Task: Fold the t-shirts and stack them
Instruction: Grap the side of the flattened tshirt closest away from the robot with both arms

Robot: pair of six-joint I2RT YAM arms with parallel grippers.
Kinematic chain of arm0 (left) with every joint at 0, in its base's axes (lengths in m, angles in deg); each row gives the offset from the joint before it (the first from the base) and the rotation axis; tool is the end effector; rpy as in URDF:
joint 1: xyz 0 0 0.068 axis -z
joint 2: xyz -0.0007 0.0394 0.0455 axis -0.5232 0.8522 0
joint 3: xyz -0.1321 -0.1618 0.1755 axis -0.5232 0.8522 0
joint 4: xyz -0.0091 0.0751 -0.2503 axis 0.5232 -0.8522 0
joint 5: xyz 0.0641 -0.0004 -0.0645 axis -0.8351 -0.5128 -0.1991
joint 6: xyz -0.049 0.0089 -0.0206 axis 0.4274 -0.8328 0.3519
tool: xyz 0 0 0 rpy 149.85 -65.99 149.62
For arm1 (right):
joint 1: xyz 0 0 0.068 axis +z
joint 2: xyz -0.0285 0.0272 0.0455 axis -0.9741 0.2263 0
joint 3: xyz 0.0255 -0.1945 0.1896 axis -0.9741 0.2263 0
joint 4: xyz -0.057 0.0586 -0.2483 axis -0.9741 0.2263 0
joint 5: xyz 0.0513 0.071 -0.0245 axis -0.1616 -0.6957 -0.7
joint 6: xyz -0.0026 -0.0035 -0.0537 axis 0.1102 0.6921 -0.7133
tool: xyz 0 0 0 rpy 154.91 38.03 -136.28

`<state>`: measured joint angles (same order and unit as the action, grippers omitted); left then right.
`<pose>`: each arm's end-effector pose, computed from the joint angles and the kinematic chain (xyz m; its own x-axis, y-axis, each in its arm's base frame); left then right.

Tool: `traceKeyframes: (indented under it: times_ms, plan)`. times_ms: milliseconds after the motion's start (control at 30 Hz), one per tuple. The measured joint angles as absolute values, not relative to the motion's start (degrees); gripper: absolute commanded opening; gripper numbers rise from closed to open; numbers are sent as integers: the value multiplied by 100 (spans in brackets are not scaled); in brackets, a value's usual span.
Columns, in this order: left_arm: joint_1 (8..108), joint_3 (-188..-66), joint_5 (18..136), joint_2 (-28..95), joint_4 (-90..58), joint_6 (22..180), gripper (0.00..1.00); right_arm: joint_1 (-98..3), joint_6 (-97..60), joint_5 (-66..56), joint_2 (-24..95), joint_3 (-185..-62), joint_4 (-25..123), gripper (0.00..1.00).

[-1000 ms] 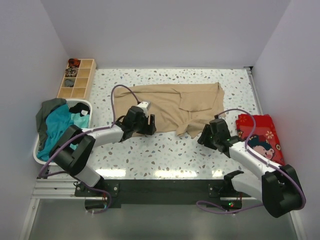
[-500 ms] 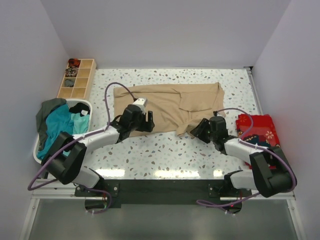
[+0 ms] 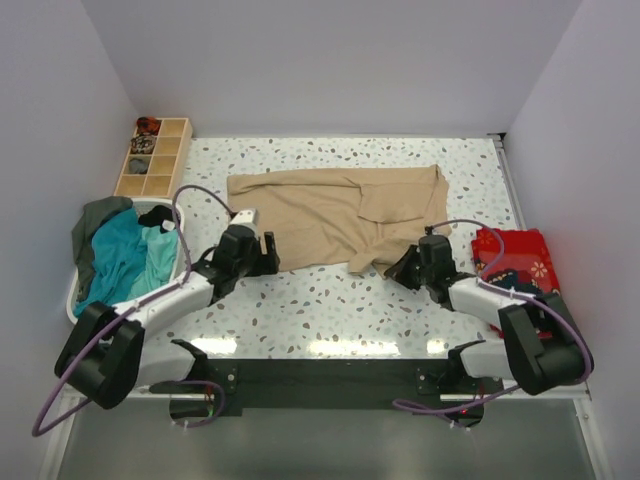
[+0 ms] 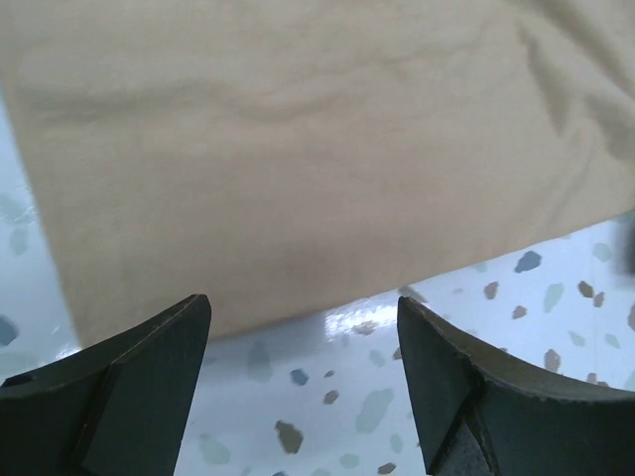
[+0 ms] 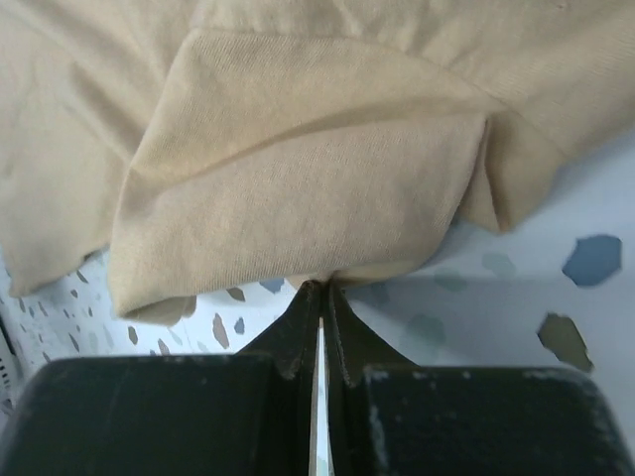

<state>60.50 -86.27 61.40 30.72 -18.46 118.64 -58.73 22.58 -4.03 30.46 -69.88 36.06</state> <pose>0.2179 -0.1151 0.1772 -0.6972 -0.1631 -0.6981 0.0639 0.9558 -0.2871 0.2179 0.0760 0.1329 -0.7193 0.5423 -0.4342 0.2129 0.7670 0.6053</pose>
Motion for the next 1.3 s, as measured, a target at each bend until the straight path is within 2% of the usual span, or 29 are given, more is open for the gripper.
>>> traceKeyframes:
  times_ms: [200, 467, 733, 1100, 1200, 1300]
  plan:
    - [5827, -8334, 5828, 2288, -2377, 12074, 82, -5870, 1954, -92, 1601, -7008, 4841, 0]
    - [5823, -8308, 5603, 2122, -2784, 12310, 85, -5870, 1696, 369, 19, -7233, 6266, 0]
    - [5820, -8061, 5356, 2100, -2886, 12531, 88, -5868, 1550, 493, -523, -7451, 7230, 0]
    - [5608, -7862, 4975, 2541, -2578, 12670, 89, -5868, 1427, 535, -541, -7556, 7476, 0]
    - [5525, -7984, 4936, 2812, -2397, 12655, 84, -5868, 1401, 557, -562, -7639, 7568, 0]
    - [5479, -8216, 4910, 3195, -2268, 12646, 70, -5868, 1366, 624, -628, -7753, 7691, 0]
